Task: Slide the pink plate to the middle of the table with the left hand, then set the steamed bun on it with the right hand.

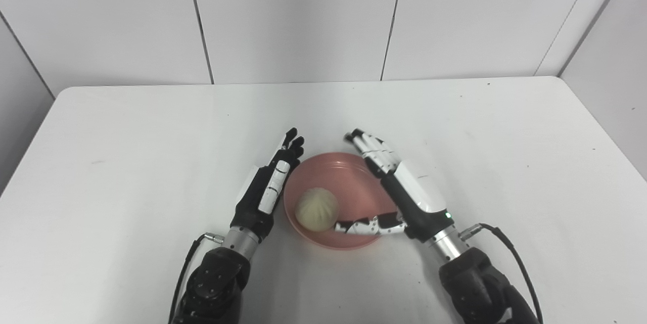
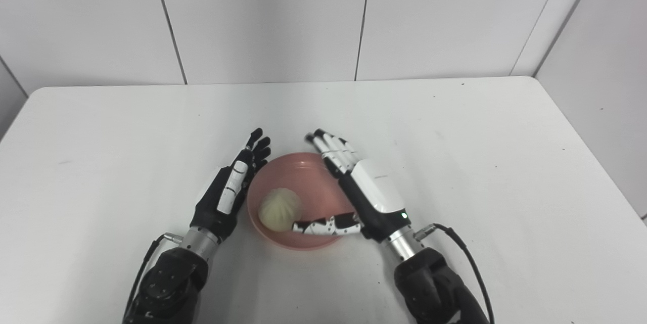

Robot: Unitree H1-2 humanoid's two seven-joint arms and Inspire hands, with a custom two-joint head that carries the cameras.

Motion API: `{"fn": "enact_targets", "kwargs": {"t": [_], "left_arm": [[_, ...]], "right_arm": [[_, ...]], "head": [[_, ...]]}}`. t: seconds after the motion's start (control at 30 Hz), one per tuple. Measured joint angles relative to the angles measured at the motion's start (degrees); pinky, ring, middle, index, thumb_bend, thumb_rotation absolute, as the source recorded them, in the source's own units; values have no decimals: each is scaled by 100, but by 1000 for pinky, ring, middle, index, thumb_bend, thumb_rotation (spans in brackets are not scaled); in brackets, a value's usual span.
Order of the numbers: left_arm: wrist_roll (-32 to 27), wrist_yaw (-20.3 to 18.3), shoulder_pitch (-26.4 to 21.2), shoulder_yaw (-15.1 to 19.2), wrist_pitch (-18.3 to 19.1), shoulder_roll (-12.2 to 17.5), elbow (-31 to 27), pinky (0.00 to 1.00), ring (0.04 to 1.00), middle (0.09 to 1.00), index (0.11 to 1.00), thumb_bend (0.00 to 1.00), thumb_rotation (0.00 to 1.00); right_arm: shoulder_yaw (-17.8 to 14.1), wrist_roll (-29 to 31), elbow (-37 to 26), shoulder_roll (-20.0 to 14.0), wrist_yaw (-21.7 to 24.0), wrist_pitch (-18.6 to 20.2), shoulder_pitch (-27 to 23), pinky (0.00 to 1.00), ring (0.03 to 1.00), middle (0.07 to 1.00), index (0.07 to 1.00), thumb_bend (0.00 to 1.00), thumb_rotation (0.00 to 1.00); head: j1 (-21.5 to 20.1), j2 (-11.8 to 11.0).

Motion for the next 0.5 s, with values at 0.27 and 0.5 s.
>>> {"fn": "enact_targets", "kwargs": {"t": [0.27,0.5], "left_arm": [[43,194,29,168,-20,24,-42,1000,1000,1000,1000,701,1000],[3,323,51,391,-321,5,-52,1000,1000,1000,1000,623,1000]], "right_arm": [[-594,1201,104,404,-35,322,328,941,1000,1000,1000,623,839],[-856,2114,186,743,-48,583,338,984,1000,1000,1000,613,849]], "head": [[237,-17],[554,-70]]}}
